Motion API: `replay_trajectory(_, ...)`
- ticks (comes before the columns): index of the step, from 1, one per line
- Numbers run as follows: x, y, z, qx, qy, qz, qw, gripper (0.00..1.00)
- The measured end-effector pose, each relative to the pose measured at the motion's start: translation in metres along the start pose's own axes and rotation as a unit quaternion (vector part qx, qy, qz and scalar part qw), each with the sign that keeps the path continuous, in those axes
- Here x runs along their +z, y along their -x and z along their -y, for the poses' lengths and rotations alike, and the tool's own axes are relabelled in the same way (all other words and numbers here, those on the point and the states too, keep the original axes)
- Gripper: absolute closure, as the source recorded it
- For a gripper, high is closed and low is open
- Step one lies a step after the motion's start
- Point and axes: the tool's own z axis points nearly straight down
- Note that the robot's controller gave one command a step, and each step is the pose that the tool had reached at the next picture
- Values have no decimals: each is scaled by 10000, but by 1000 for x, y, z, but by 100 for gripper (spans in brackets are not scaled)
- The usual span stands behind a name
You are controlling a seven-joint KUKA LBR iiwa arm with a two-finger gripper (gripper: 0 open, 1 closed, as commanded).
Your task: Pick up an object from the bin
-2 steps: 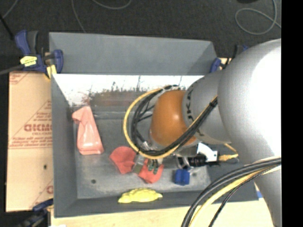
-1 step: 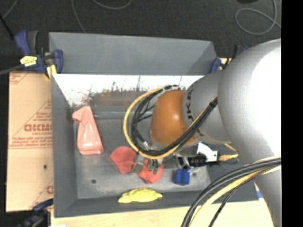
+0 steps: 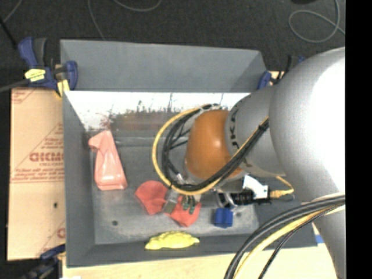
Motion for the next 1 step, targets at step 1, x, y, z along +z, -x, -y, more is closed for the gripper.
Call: replay_trajectory(1,-21,-1,1,-2,-19,-33,10000,100)
